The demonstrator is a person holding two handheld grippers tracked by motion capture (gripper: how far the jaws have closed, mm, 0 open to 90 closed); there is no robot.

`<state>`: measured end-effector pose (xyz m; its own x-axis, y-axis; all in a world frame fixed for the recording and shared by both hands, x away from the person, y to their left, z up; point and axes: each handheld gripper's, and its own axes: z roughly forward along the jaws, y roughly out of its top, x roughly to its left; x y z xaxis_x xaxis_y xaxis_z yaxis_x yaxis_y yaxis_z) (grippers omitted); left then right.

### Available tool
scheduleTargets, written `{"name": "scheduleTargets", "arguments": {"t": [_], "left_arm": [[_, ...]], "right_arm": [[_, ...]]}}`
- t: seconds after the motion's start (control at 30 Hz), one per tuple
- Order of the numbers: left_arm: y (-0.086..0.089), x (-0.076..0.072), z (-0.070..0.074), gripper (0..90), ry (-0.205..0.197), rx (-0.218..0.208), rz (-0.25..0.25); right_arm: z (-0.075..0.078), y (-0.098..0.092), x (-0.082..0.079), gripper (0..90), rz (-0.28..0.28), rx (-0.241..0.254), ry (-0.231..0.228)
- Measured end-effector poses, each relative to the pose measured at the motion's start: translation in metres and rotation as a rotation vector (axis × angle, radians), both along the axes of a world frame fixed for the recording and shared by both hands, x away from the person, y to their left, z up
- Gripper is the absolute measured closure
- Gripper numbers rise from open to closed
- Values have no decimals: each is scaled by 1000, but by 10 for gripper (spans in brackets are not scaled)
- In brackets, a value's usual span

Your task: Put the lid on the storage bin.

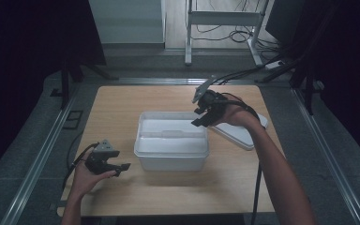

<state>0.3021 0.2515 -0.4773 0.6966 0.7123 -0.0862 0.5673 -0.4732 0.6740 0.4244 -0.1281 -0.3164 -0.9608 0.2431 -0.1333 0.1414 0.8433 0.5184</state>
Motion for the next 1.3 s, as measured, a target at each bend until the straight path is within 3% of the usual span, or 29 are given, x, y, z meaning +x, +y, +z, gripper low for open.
{"name": "scheduleTargets", "arguments": {"t": [0.27,0.53,0.83,1.03,1.1,1.3], "left_arm": [[0,0,0,269,2,8,-2],[-2,2,-3,270,10,19,0],[-4,0,-5,270,14,35,0],[-4,-2,-4,270,11,41,6],[-4,-3,-4,269,10,42,9],[-3,-4,-4,270,9,45,12]], "right_arm": [[-5,-53,10,505,-124,7,-12],[-24,-90,29,513,-228,-37,-1],[-52,-114,51,530,-304,-72,40],[-70,-120,68,546,-337,-102,50],[-77,-121,75,564,-345,-112,31],[-93,-129,92,583,-389,-119,63]]}}
